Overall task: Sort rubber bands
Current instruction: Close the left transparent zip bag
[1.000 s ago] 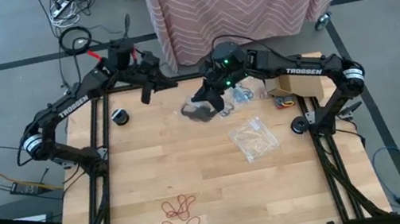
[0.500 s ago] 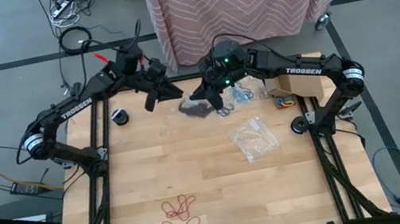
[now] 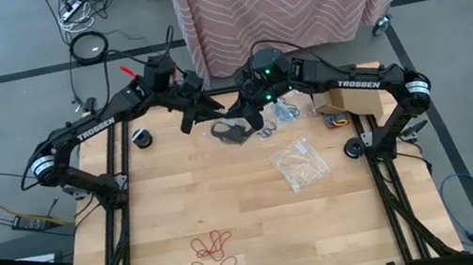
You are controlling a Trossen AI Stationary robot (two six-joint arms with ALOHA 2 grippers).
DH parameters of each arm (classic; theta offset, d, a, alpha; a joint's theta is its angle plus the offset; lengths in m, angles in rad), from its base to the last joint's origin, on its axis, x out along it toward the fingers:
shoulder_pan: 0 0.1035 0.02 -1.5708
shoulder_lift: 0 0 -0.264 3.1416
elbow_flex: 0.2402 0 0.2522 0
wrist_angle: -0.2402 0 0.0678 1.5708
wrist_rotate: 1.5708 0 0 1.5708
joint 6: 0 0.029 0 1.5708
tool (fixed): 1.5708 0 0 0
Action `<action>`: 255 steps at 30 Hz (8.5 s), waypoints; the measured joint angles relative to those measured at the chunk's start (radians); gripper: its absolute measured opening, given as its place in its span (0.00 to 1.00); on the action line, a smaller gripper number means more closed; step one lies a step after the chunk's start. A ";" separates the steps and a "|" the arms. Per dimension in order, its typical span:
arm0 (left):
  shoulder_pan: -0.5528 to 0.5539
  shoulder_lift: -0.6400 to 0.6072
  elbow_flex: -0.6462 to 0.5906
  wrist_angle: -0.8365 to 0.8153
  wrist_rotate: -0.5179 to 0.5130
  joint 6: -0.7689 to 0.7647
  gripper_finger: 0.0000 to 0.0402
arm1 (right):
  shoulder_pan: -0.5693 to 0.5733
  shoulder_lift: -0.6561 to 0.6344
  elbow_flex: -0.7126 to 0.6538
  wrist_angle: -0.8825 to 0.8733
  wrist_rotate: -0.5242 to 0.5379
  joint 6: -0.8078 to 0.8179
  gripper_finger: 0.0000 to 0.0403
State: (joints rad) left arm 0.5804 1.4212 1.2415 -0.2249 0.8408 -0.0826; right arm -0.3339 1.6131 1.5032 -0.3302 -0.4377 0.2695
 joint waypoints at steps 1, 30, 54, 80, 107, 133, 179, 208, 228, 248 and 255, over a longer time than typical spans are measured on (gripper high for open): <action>0.000 0.000 0.000 0.000 0.002 0.000 0.39 | 0.000 0.000 0.000 0.000 0.000 0.000 0.01; 0.073 -0.045 0.000 -0.036 0.028 0.049 0.00 | -0.001 0.002 0.004 -0.013 0.014 -0.002 0.01; 0.086 -0.074 0.000 -0.110 0.045 0.082 0.00 | -0.019 0.003 -0.002 0.084 -0.027 0.012 0.25; 0.035 -0.034 0.000 -0.039 0.040 0.075 0.00 | -0.036 0.004 0.000 0.071 -0.011 0.016 0.09; 0.161 -0.042 0.116 -0.180 0.062 0.136 0.00 | -0.039 0.005 0.003 0.028 -0.011 -0.003 0.00; 0.307 -0.046 0.336 -0.508 -0.002 0.341 0.00 | -0.037 0.005 0.000 0.011 -0.016 -0.009 0.00; 0.110 0.513 0.125 0.051 0.054 0.022 0.00 | -0.189 -0.203 0.000 0.148 -0.008 0.208 0.37; 0.081 0.712 0.472 -0.434 0.046 -0.007 0.28 | -0.246 -0.285 0.000 -0.095 -0.217 0.066 0.37; -0.139 0.597 0.472 -0.426 -0.109 0.010 0.12 | -0.285 -0.394 0.000 -0.335 -0.279 -0.088 0.37; -0.181 0.822 0.470 -0.476 -0.383 0.029 0.11 | -0.284 -0.406 0.000 -0.394 -0.253 -0.091 0.37; -0.178 0.813 0.477 -0.452 -0.374 -0.004 0.11 | -0.284 -0.406 0.000 -0.410 -0.213 -0.092 0.37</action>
State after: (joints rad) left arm 0.4019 2.2337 1.7187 -0.6771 0.4668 -0.0864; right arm -0.6178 1.2076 1.5036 -0.7403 -0.6505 0.1776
